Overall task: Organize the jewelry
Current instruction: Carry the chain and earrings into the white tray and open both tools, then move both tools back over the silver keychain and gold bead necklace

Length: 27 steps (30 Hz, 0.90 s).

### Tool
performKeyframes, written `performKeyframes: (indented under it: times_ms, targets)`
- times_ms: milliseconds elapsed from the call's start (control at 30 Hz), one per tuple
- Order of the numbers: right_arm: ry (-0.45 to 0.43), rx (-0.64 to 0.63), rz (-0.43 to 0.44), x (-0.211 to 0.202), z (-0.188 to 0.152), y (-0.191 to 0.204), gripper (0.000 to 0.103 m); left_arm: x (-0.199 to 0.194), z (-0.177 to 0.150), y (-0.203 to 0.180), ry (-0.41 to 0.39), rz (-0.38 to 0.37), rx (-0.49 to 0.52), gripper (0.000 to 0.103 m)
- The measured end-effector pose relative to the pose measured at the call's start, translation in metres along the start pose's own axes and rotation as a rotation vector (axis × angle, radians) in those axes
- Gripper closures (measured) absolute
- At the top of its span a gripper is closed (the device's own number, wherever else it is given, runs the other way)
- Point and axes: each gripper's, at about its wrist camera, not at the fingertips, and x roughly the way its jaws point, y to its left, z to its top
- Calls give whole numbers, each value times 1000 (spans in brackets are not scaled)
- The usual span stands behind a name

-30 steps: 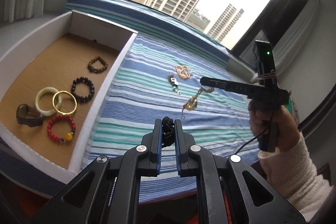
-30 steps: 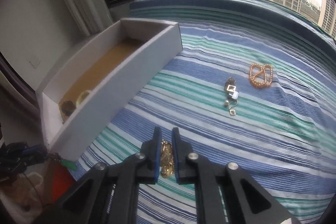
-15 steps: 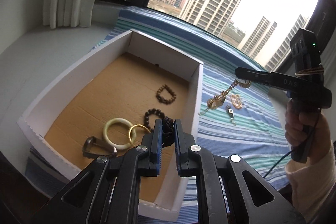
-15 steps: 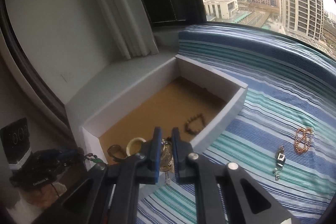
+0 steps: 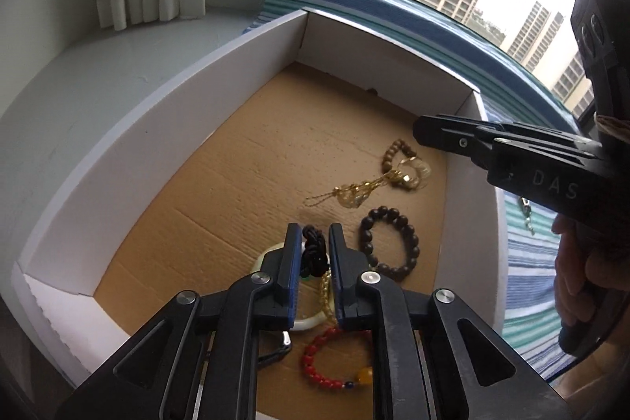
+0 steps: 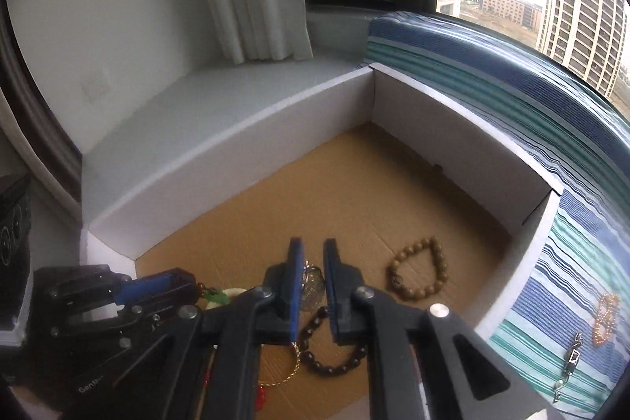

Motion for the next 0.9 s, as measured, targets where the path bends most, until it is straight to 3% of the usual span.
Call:
performKeyframes:
  times_ms: [33,67,100,233,433,533,667,767,900]
  targets:
    - [4,10,0,2,-3,-1,64,0,-5,0,8,-5,4,69]
    - [4,25,6,1,-7,-2,52,-3,-9,0,8,-6,7,49]
    - [-4,39,11,-2,-13,-4,41,-7,-14,-2,-3,-5,15,38]
    - [-76,48,-15,-30,-44,-19,41,-25,-36,-21,-48,0,103,25]
    - [-182,145,-61,-82,-119,-64,37,-32,-61,-60,-79,37,220,24]
    - [-207,175,-97,-107,-164,-91,37,-43,-61,-66,-145,58,198,24]
    - [-205,193,-202,-130,-231,-130,36,-38,-64,-76,-125,36,184,22]
    - [-178,223,-253,-136,-274,-158,36,-49,-71,-88,-201,111,188,21]
    - [-182,268,-260,-145,-319,-180,36,-76,-81,-100,-298,17,129,8]
